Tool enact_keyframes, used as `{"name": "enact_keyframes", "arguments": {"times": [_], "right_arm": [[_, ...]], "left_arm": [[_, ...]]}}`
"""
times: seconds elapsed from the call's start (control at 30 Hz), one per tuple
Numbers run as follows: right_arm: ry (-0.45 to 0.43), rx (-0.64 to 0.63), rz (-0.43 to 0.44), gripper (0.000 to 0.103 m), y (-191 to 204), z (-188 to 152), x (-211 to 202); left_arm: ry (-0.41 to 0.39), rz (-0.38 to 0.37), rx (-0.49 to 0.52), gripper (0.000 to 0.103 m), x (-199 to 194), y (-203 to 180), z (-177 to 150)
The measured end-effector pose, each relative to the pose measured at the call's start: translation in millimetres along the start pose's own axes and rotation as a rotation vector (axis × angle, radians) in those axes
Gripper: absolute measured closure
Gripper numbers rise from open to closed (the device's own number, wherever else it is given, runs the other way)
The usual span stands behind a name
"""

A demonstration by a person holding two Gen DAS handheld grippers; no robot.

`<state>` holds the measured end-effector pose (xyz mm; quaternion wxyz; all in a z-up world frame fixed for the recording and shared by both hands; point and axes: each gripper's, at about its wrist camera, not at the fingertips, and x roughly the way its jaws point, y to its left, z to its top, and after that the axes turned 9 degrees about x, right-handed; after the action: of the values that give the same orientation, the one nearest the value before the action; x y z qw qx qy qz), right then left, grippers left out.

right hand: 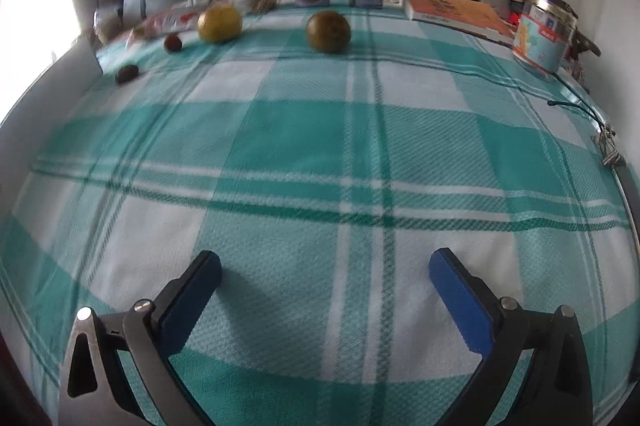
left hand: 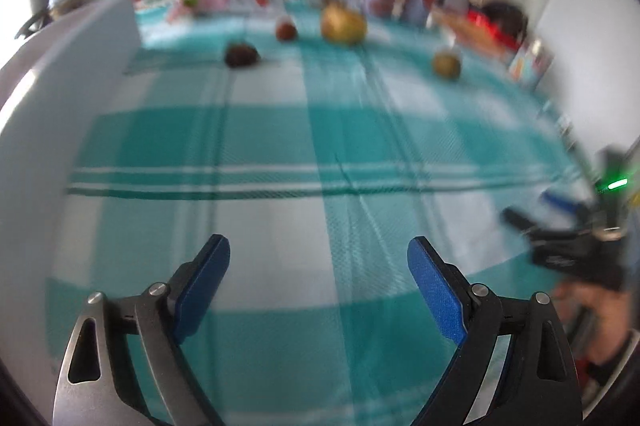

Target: Organize fruits

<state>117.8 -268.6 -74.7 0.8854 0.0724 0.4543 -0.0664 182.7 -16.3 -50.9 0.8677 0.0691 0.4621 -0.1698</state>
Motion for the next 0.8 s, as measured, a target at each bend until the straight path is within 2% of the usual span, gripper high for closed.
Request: {"name": "enact_keyframes", "arguments": {"times": [0.1, 0.23, 0.8], "right_arm": [[-0.004, 0.000, -0.004, 0.000, 2.4, -0.6, -3.4], [-0.003, 0.008, 0.003, 0.000, -2.6, -3.3, -6.3], [-0.005, 0.003, -0.006, 0.000, 0.4, 2.0, -0.5]], "left_arm": [[0.032, 0.070, 0.028, 0.011, 26.7, -7.6, 4.2], [-0.046, 0.120, 0.046, 0.008, 31.4, -15.2, -1.9], [-0.050, 0.112, 0.034, 0.006, 33.1, -12.0, -1.8]]}}
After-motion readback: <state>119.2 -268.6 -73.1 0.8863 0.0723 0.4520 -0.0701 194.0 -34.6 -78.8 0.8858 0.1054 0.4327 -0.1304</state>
